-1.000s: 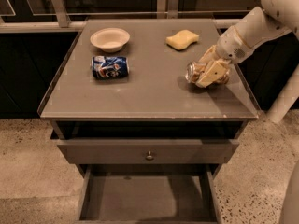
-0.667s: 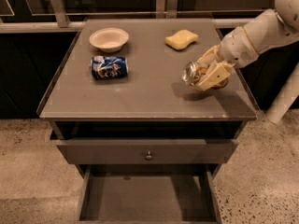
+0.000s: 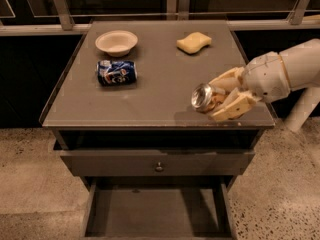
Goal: Place orange can into middle drawer
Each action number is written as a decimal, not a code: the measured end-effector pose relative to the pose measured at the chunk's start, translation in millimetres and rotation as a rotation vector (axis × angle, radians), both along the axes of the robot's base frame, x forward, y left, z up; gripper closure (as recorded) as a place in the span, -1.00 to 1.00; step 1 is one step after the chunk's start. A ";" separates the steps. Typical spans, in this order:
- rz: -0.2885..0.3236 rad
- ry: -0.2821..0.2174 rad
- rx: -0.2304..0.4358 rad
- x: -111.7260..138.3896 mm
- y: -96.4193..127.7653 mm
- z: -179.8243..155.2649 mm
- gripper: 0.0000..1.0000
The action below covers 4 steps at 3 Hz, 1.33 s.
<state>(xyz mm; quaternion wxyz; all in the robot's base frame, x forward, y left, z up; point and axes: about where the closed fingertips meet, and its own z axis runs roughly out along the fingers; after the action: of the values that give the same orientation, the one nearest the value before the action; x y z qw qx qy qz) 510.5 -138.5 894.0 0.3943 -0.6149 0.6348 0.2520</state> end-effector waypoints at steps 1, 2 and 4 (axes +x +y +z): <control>-0.045 -0.019 0.027 -40.0 11.5 -1.6 1.00; -0.136 -0.050 0.034 -75.8 21.1 -9.1 1.00; -0.293 -0.047 -0.071 -100.0 25.2 -51.4 1.00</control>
Offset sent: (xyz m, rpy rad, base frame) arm -0.1244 0.0241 -0.0387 0.0391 -0.0627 -0.2900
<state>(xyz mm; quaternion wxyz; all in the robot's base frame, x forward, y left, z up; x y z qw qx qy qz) 410.5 -113.3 842.5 0.4198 -0.5348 0.7169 0.1547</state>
